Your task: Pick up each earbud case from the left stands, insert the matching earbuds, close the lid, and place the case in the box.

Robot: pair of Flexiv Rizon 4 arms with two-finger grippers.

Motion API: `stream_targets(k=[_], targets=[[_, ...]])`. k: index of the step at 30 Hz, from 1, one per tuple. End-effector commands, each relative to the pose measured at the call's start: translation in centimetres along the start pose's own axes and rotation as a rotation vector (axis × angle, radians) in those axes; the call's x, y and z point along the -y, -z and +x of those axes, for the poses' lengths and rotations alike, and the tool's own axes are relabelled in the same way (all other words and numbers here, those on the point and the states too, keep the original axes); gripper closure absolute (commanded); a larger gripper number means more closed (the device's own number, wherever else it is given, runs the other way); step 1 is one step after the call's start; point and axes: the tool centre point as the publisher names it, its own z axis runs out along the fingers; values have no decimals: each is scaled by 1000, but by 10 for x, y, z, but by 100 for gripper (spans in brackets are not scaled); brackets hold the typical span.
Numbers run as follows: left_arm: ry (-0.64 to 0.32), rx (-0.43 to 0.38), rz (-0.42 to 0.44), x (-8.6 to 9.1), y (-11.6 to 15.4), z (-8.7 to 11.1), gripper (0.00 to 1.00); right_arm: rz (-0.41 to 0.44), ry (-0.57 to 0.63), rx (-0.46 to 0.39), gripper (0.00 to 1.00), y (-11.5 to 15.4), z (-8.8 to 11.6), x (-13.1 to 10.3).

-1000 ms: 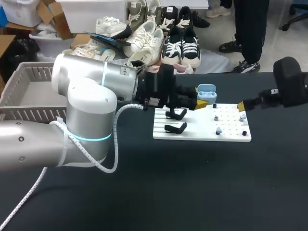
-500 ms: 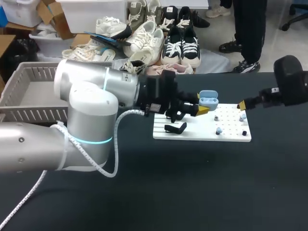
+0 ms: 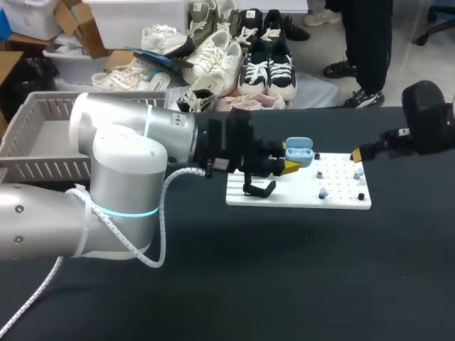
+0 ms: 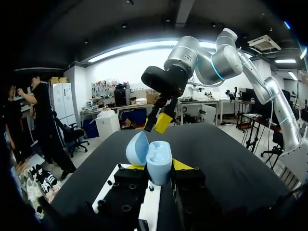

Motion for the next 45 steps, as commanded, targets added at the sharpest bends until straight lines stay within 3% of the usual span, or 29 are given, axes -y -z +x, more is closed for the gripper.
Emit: stream_targets(k=[1,13,21,31,37,45], targets=[[-2,1,-13,5,3,2,100,12,0,-2,0,-2,1,-2],[5,1,-12,6,3,3,100,46,12,-21,0,2,1,2],[5,1,-12,6,3,3,100,149,97,-69,0,-2,5,22],[5,1,-12,6,3,3,100,197,220,-140,0,-21,11,49],[5,1,-12,6,3,3,100,195,276,-197,0,-39,18,57],[5,1,-12,6,3,3,100,179,291,-213,0,-48,19,63]])
